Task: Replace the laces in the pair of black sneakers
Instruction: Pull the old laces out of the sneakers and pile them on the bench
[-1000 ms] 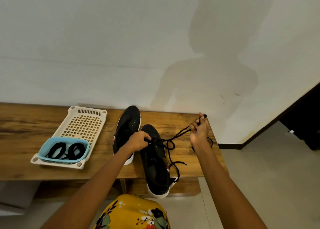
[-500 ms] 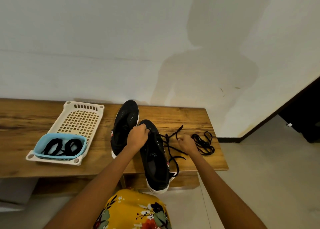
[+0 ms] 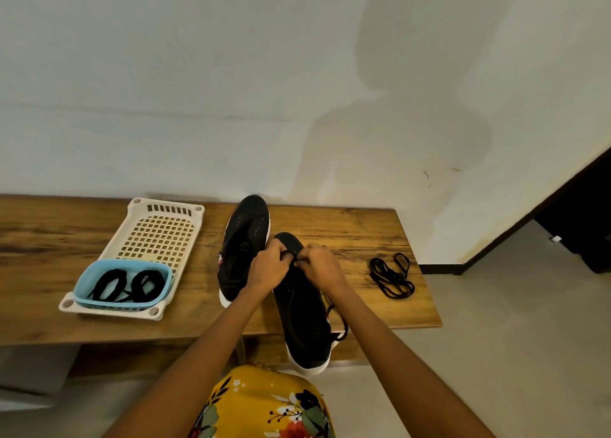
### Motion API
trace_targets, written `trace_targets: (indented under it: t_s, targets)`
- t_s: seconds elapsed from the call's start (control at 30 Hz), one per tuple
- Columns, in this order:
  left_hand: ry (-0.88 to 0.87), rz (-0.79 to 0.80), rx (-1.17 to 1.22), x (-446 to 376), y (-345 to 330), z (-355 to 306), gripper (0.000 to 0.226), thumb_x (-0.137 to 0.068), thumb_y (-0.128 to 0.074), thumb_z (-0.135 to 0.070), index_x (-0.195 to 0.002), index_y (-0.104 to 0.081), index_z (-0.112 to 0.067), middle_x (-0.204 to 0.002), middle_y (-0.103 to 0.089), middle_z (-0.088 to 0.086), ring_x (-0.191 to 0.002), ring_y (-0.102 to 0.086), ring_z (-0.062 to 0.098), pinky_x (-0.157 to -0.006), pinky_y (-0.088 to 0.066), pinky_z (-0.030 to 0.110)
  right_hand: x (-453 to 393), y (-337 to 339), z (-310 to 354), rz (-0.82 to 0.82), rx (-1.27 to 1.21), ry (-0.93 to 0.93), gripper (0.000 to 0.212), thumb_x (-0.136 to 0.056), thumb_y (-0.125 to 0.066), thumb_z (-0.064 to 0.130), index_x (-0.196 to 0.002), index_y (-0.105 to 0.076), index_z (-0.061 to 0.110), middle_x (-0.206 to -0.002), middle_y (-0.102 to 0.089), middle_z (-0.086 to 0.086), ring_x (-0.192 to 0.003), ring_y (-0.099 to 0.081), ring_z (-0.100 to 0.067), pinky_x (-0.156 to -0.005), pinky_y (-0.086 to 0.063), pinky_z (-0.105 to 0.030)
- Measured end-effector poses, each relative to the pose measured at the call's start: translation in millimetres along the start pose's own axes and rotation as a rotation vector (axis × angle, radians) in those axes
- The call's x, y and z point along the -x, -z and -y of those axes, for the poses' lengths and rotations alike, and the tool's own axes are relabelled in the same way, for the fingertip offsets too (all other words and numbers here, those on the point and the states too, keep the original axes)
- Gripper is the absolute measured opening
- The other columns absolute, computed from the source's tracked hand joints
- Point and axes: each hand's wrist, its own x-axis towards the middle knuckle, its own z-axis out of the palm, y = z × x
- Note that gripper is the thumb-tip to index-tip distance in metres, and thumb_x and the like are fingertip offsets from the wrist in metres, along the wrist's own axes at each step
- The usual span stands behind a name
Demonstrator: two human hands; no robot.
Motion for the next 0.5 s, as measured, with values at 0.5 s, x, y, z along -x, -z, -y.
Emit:
trace_targets:
  t_s: [0.5]
  targets:
    - [0.139, 0.307, 0.274, -2, -2, 1, 0.013, -0.088, -0.059, -0.039, -0.099, -0.065, -0.035, -0.111, -0.064, -0.004, -0.111, -0.055, 0.018, -0.095, -0.042, 0.032, -25, 50, 54, 0.021, -0.396, -0.112, 0.016, -0.095, -0.056, 0.021, -0.098, -0.063, 0.007, -0.088, -0.066, -0.008, -0.075, -0.063, -0.018, -0.071, -0.055, -0.028]
